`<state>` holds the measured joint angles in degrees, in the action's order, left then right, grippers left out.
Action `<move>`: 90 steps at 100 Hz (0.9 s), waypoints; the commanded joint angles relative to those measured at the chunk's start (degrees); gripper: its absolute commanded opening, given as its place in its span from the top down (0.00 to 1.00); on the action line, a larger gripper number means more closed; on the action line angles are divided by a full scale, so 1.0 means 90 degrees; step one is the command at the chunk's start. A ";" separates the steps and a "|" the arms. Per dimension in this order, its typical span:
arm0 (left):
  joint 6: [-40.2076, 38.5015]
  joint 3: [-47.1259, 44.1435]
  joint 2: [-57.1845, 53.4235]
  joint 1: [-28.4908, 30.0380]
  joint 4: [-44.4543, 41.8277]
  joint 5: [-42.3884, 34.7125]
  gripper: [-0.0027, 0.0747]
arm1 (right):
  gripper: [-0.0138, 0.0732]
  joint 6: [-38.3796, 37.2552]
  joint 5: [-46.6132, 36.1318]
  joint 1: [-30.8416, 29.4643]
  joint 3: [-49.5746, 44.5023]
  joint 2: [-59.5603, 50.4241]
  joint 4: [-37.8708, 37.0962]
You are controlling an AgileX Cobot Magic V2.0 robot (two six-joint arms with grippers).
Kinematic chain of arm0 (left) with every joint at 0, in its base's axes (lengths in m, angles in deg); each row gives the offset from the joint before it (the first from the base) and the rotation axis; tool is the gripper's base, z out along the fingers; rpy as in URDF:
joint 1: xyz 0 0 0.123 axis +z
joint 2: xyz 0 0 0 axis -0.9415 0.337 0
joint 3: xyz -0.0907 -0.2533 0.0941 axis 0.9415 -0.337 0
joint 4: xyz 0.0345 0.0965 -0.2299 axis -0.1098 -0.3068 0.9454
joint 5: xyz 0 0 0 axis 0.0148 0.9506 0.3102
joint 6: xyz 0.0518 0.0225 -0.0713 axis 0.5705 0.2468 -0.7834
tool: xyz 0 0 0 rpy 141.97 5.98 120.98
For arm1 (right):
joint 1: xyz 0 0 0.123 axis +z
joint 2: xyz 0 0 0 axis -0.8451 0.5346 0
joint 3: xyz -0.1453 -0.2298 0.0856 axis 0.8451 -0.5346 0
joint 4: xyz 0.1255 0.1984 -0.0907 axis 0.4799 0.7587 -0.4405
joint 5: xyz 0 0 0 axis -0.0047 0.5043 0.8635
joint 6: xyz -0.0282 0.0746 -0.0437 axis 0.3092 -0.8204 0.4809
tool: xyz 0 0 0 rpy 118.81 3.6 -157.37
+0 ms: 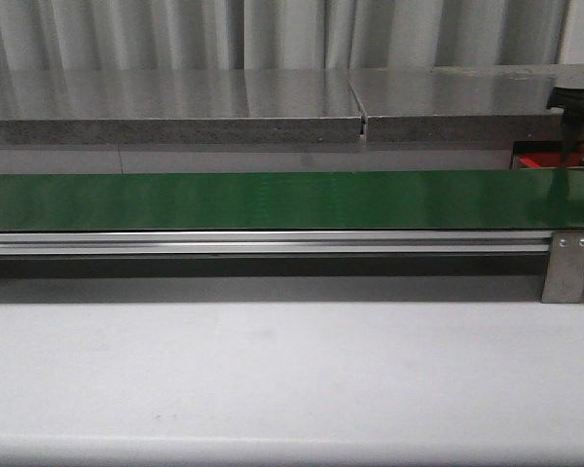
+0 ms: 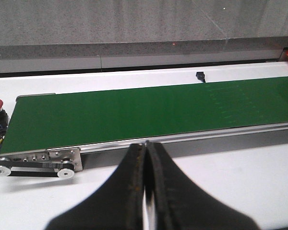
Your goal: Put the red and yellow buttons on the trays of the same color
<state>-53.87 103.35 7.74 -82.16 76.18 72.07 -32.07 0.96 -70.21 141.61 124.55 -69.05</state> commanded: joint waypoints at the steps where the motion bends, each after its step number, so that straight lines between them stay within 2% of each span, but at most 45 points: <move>1: -0.0007 0.0150 0.0065 -0.0055 0.0027 -0.0471 0.99 | 0.16 0.0300 -0.0117 -0.0021 0.0220 -0.0679 -0.0162; 29: -0.0007 0.0150 0.0065 -0.0055 0.0027 -0.0471 0.99 | 0.16 0.1652 0.0499 0.0121 0.0187 -0.1277 -0.0264; 42: -0.0007 0.0150 0.0065 -0.0055 0.0027 -0.0471 0.99 | 0.18 0.1793 0.0667 0.0243 0.0053 -0.1624 -0.0281; 49: -0.0007 0.0150 0.0065 -0.0055 0.0027 -0.0471 0.99 | 0.29 0.1997 0.0738 0.0331 -0.0111 -0.1840 -0.0280; 54: -0.0007 0.0150 0.0065 -0.0055 0.0027 -0.0471 0.99 | 0.40 0.2148 0.0787 0.0410 -0.0226 -0.1993 -0.0280; 66: -0.0007 0.0150 0.0065 -0.0055 0.0027 -0.0471 0.99 | 0.76 0.2272 0.0840 0.0594 -0.0517 -0.2371 -0.0280; 76: -0.0007 0.0150 0.0065 -0.0055 0.0027 -0.0471 0.99 | 0.99 0.2272 0.0785 0.0752 -0.0823 -0.2750 -0.0265; 90: -0.0007 0.0150 0.0065 -0.0055 0.0027 -0.0471 0.99 | 0.98 0.2308 0.0461 0.0901 -0.1445 -0.3384 -0.0271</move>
<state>-53.87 103.35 7.74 -82.16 76.18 72.07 -12.04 9.15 -62.63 130.06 100.96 -71.14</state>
